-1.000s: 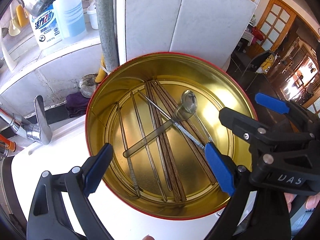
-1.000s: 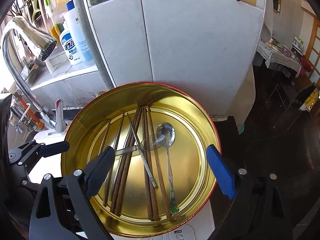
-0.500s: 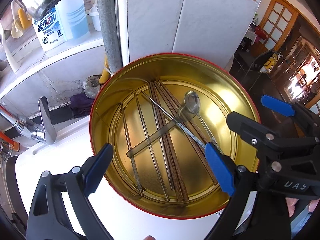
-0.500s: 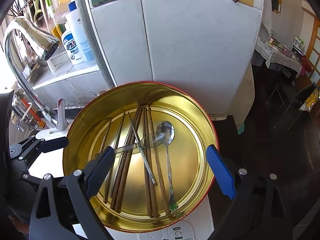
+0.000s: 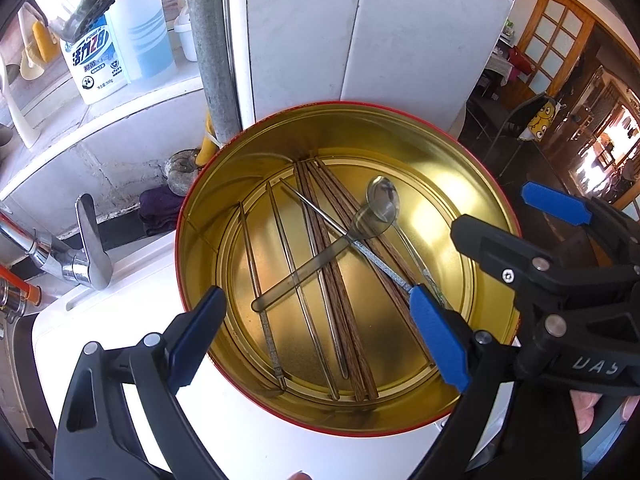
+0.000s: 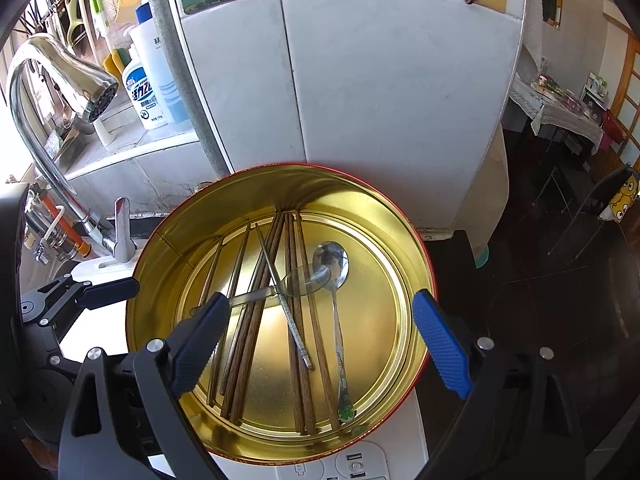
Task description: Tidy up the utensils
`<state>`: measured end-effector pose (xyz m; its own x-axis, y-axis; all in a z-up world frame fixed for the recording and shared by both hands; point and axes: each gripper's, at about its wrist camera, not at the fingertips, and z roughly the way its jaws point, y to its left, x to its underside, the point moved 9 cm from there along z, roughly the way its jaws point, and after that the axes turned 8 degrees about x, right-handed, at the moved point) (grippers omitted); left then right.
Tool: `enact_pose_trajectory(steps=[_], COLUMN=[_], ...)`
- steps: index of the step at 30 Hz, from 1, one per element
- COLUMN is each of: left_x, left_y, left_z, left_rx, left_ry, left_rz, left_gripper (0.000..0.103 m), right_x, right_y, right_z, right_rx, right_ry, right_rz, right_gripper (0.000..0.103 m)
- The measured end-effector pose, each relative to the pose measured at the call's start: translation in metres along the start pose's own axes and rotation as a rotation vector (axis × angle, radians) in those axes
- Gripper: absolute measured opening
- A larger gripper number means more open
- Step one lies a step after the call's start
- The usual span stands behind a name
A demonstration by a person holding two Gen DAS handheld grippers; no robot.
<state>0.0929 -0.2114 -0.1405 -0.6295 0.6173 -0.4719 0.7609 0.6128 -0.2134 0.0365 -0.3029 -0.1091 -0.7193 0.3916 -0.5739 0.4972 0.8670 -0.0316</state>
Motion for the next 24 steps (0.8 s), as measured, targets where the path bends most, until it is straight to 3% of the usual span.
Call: enact_pose_trajectory(steps=[24], left_x=[0.0028], left_y=[-0.0037], left_z=[0.0043], left_rx=[-0.063], left_ry=[0.033], left_rz=[0.089], left_gripper=[0.09], right_x=[-0.0031], right_y=[0.001], right_z=[-0.0043], right_rx=[-0.004], right_ry=[0.001], right_rz=[-0.042], right_gripper=[0.093])
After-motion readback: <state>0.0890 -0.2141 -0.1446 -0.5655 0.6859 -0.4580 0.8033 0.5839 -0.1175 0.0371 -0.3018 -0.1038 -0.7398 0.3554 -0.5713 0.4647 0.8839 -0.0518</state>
